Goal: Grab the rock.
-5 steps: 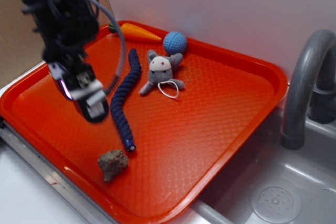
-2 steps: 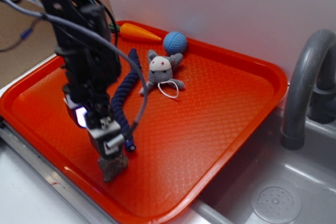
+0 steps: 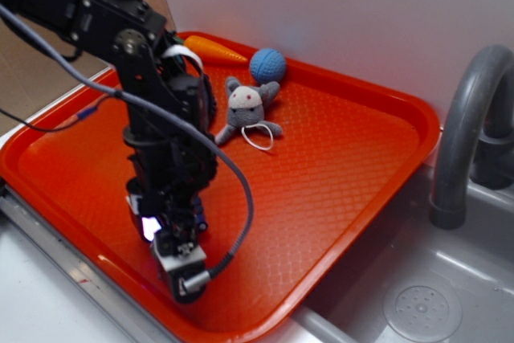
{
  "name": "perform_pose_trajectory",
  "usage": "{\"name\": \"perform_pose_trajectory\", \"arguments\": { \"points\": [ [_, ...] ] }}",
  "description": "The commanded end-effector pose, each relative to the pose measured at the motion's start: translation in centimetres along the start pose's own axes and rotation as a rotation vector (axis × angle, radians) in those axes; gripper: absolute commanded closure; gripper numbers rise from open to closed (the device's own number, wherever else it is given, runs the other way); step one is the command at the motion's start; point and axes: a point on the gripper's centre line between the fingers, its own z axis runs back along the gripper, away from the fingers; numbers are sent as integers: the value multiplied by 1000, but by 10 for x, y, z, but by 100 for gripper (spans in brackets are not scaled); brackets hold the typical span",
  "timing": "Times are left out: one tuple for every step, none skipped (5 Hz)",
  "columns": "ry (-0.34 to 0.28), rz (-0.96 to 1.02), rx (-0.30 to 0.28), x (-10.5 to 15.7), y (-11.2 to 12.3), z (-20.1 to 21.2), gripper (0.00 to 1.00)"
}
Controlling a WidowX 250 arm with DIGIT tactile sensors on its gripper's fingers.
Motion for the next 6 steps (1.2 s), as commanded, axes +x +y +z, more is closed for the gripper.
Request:
{"name": "perform_pose_trajectory", "arguments": {
  "points": [
    [5,-7,66,-4,-3,3,100],
    [-1,24,65,-5,3,6,100],
    [-43,64,59,-7,19,24,100],
    [-227,199,26,-23,52,76,100],
    [-331,328,-95,-47,98,118,100],
    [-427,367,-56,-63,120,153,100]
  ]
}}
